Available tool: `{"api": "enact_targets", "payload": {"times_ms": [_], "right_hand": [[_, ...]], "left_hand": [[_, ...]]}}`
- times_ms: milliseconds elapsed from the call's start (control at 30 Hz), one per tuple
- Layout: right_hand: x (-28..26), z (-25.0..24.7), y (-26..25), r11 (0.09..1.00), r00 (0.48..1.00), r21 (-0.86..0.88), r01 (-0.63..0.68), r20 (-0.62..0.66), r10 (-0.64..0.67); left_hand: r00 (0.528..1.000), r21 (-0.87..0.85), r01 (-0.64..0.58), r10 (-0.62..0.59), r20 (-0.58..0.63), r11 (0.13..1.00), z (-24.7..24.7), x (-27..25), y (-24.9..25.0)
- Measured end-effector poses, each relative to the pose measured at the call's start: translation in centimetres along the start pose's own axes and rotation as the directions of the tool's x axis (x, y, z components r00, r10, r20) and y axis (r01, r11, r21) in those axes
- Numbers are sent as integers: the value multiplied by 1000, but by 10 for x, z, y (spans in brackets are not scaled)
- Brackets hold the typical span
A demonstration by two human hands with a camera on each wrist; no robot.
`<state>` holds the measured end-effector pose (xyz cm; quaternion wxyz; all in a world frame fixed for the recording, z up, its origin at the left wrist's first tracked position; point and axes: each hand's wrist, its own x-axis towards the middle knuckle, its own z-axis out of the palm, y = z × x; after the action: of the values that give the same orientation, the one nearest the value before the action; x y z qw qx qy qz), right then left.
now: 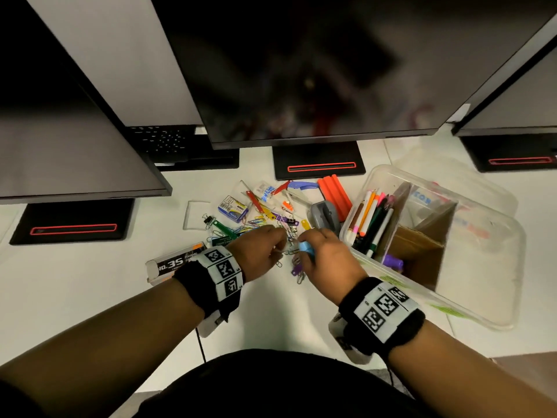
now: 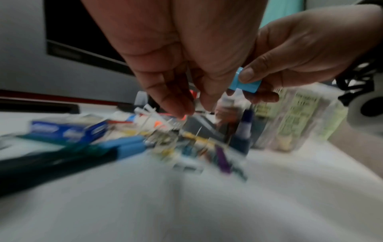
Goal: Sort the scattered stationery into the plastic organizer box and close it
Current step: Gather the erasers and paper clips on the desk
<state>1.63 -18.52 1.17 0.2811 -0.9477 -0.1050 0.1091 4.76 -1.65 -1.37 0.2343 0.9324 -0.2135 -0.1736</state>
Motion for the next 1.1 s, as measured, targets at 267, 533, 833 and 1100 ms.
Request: {"api": "enact_targets", "payload": {"times_ms": [267,533,833,1100], "right_hand": [[-29,-85,41,970,918,-31,-242,-330,219],[-50,-104,81,864,856,-103,-492,-234,460],[-34,-86,42,978,965,-25,-206,-170,199],[-5,0,9,990,980,-138,25,201,3]], "left_hand": [[968,-235,-191,143,-205,953,-25,29,92],[956,-223,-295,290,-56,929,1,56,147],[978,-130,20,-47,-203,991,-30,43,58],[934,73,357,-356,-31,931,-22,-6,-55]]}}
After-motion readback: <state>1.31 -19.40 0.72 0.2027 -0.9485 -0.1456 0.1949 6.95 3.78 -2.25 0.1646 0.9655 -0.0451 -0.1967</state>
